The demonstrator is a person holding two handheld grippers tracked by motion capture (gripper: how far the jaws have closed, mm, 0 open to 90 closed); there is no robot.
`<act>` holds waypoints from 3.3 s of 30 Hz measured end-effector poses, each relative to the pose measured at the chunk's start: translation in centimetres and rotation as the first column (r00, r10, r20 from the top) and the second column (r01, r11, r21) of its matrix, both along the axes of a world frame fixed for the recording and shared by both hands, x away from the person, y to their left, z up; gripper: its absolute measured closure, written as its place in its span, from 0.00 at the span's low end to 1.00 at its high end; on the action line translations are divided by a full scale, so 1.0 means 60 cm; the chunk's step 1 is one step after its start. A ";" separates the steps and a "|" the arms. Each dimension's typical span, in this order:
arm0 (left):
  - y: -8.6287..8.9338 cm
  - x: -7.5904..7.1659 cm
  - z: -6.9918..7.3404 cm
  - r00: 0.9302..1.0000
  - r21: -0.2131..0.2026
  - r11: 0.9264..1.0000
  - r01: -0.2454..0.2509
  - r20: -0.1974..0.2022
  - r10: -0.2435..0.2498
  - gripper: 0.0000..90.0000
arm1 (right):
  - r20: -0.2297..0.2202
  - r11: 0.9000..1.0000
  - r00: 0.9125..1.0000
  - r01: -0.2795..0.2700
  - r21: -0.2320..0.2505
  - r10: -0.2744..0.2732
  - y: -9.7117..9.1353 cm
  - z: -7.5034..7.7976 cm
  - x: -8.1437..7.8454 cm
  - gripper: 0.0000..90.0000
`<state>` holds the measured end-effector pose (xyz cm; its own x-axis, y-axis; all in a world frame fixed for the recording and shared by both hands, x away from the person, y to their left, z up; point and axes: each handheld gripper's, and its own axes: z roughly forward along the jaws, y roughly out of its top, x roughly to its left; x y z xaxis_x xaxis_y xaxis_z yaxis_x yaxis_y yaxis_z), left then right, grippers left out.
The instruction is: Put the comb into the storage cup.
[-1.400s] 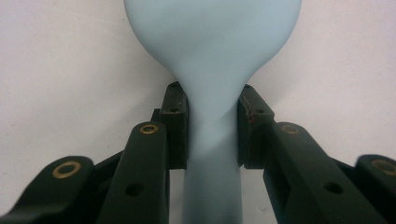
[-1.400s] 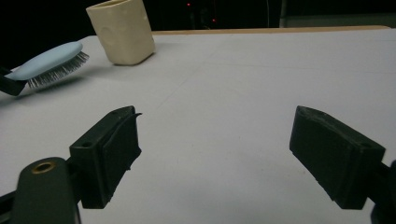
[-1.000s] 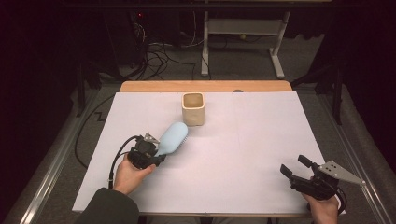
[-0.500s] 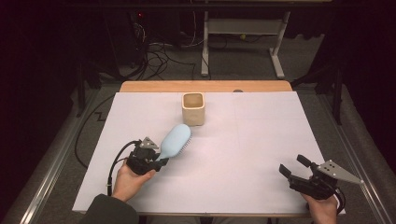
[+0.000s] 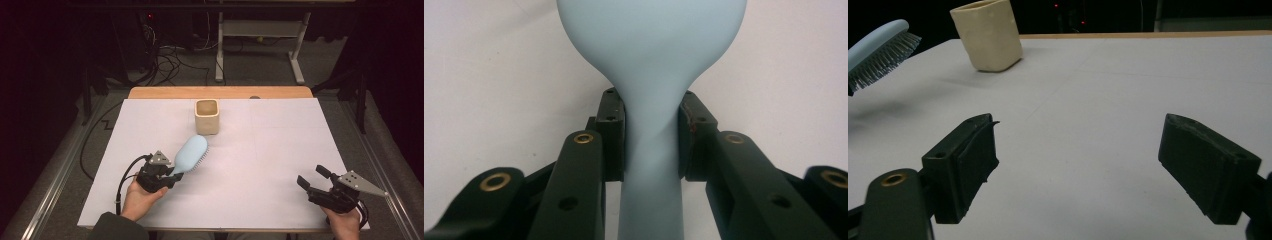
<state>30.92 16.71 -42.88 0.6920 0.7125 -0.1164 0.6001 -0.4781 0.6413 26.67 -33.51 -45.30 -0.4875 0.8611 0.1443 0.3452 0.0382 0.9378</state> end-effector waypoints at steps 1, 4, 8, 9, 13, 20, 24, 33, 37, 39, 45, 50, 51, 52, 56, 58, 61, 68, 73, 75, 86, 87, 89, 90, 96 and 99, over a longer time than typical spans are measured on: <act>-0.001 -0.001 0.001 1.000 -0.005 1.000 0.002 0.002 -0.002 0.77 | 0.000 1.000 1.000 -0.007 0.000 0.007 0.002 0.000 0.000 0.18; -0.005 -0.004 0.004 1.000 -0.009 1.000 0.012 0.013 -0.012 0.77 | 0.000 1.000 1.000 -0.027 -0.002 0.027 0.009 0.002 -0.001 0.18; -0.011 -0.007 0.008 0.999 -0.021 0.999 0.025 0.023 -0.024 0.77 | 0.004 0.999 0.999 -0.048 0.003 0.048 0.018 0.004 -0.003 0.18; -0.012 -0.008 0.009 0.999 -0.023 0.999 0.028 0.024 -0.027 0.77 | 0.005 0.998 0.998 -0.055 0.006 0.055 0.021 0.005 -0.003 0.18; -0.014 -0.011 0.011 0.999 -0.028 0.999 0.035 0.035 -0.034 0.77 | 0.008 0.996 0.996 -0.084 0.010 0.084 0.034 0.008 -0.005 0.18; -0.022 -0.014 0.014 0.998 -0.040 0.998 0.048 0.045 -0.046 0.77 | 0.012 0.988 0.988 -0.155 0.005 0.154 0.064 0.010 -0.008 0.18; -0.027 -0.015 0.015 0.997 -0.038 0.998 0.054 0.050 -0.052 0.77 | 0.009 0.983 0.983 -0.185 0.000 0.185 0.083 0.011 -0.008 0.18; -0.042 -0.020 0.018 0.995 -0.041 0.996 0.077 0.068 -0.074 0.77 | 0.017 0.967 0.967 -0.256 -0.008 0.256 0.128 0.012 -0.012 0.18; -0.049 -0.023 0.020 0.994 -0.045 0.995 0.091 0.071 -0.088 0.77 | 0.004 0.960 0.960 -0.281 -0.007 0.281 0.144 0.010 -0.010 0.18; -0.054 -0.025 0.020 0.993 -0.043 0.994 0.099 0.074 -0.096 0.77 | 0.006 0.957 0.957 -0.290 -0.005 0.290 0.152 0.010 -0.010 0.18; -0.067 -0.029 0.020 0.990 -0.043 0.991 0.124 0.073 -0.121 0.77 | -0.009 0.942 0.942 -0.335 -0.003 0.335 0.180 0.007 -0.006 0.18; -0.081 -0.037 0.022 0.986 -0.042 0.987 0.153 0.079 -0.149 0.77 | -0.017 0.931 0.931 -0.365 -0.007 0.365 0.201 0.006 -0.004 0.18; -0.083 -0.038 0.023 0.985 -0.043 0.987 0.157 0.080 -0.153 0.77 | -0.017 0.929 0.929 -0.370 -0.004 0.370 0.204 0.006 -0.004 0.18; -0.085 -0.039 0.023 0.984 -0.043 0.986 0.161 0.081 -0.157 0.77 | -0.016 0.927 0.927 -0.374 -0.002 0.374 0.208 0.006 -0.003 0.18; -0.094 -0.042 0.022 0.981 -0.038 0.984 0.177 0.084 -0.173 0.77 | -0.017 0.919 0.919 -0.394 0.004 0.394 0.224 0.007 -0.001 0.18; -0.097 -0.043 0.022 0.980 -0.038 0.983 0.182 0.083 -0.178 0.77 | -0.019 0.915 0.915 -0.403 0.005 0.403 0.233 0.007 0.000 0.18; -0.102 -0.045 0.021 0.979 -0.038 0.981 0.189 0.086 -0.185 0.77 | -0.019 0.911 0.911 -0.413 0.012 0.413 0.244 0.008 0.003 0.18; -0.115 -0.049 0.020 0.975 -0.033 0.978 0.207 0.091 -0.203 0.77 | -0.029 0.901 0.900 -0.433 0.034 0.434 0.272 0.012 0.015 0.18; -0.124 -0.054 0.021 0.971 -0.033 0.975 0.219 0.104 -0.214 0.77 | -0.031 0.900 0.900 -0.434 0.049 0.435 0.287 0.017 0.022 0.19; -0.128 -0.057 0.022 0.969 -0.031 0.974 0.225 0.109 -0.221 0.77 | -0.031 0.899 0.899 -0.434 0.064 0.436 0.293 0.019 0.025 0.19; -0.137 -0.059 0.021 0.968 -0.017 0.975 0.222 0.125 -0.218 0.77 | -0.066 0.905 0.905 -0.412 0.106 0.420 0.308 0.022 0.039 0.19; -0.138 -0.060 0.021 0.967 -0.014 0.975 0.223 0.129 -0.219 0.77 | -0.070 0.906 0.906 -0.410 0.104 0.418 0.310 0.022 0.039 0.19; -0.140 -0.061 0.022 0.966 -0.010 0.975 0.223 0.134 -0.220 0.77 | -0.073 0.908 0.907 -0.407 0.101 0.415 0.314 0.022 0.040 0.19; -0.141 -0.062 0.022 0.966 -0.011 0.975 0.222 0.136 -0.218 0.77 | -0.075 0.908 0.907 -0.407 0.103 0.415 0.316 0.022 0.041 0.19; -0.144 -0.064 0.023 0.963 0.008 0.976 0.217 0.161 -0.216 0.77 | -0.093 0.911 0.909 -0.395 0.119 0.406 0.325 0.022 0.046 0.20; -0.143 -0.064 0.025 0.962 0.009 0.976 0.218 0.165 -0.216 0.77 | -0.109 0.909 0.905 -0.398 0.126 0.411 0.328 0.025 0.046 0.23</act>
